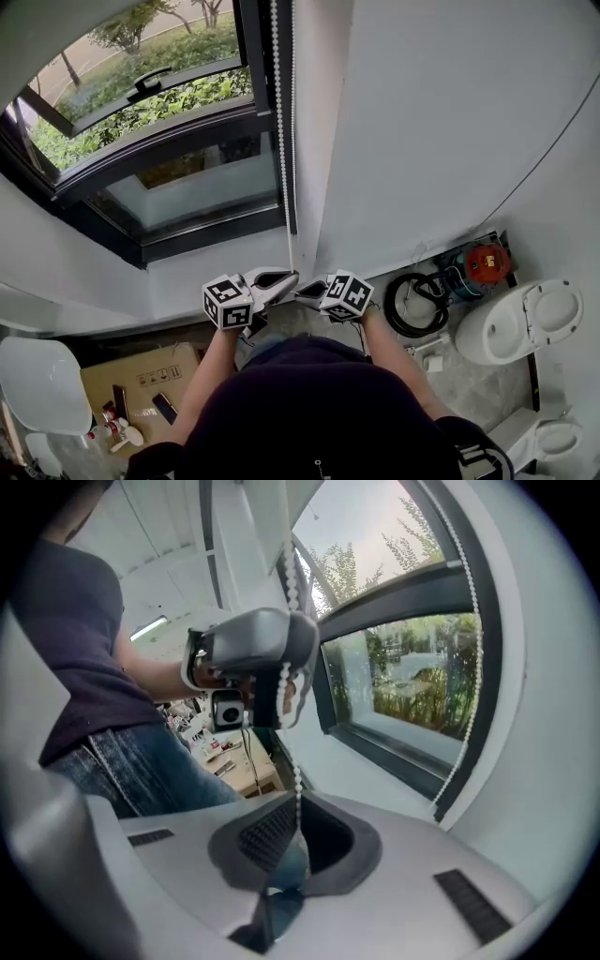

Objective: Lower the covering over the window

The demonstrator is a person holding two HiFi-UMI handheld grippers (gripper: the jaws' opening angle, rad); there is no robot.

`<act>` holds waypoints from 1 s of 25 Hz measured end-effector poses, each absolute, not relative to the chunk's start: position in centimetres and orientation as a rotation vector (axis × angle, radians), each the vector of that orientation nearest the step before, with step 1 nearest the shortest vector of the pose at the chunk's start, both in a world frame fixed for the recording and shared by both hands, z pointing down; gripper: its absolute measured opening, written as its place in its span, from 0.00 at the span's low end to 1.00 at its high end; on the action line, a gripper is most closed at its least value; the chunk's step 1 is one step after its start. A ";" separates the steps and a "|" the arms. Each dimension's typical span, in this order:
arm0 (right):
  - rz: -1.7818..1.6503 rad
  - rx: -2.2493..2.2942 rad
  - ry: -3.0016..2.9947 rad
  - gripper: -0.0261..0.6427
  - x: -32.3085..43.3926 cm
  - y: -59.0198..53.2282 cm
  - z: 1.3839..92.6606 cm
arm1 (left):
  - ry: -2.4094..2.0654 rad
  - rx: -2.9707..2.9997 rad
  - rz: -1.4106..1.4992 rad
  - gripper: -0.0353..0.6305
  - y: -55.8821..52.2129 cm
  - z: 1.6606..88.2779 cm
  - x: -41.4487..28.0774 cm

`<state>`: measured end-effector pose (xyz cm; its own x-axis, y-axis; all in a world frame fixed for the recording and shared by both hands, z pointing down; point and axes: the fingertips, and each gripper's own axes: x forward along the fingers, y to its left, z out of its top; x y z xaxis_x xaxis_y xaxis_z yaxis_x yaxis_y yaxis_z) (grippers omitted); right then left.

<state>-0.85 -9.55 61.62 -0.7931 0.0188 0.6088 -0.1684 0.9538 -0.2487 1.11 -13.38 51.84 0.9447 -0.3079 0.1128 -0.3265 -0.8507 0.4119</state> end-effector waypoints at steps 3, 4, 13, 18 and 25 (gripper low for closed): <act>0.375 0.036 -2.427 0.18 -0.5 -8.8 62.1 | -0.482 2.672 0.066 0.07 -13.9 51.9 0.7; 0.383 0.026 -2.423 0.29 -0.4 -8.8 62.1 | -0.491 2.670 0.059 0.07 -14.0 52.0 0.5; 0.192 0.221 -2.745 0.30 0.0 -13.2 49.0 | -0.488 2.685 0.053 0.07 -13.9 52.1 0.3; 0.002 0.293 -2.881 0.29 -1.4 -14.2 41.6 | -0.471 2.685 0.046 0.07 -13.7 52.0 0.7; -0.035 0.354 -2.915 0.10 -2.7 -15.0 40.0 | -0.470 2.683 0.041 0.07 -13.5 52.1 1.0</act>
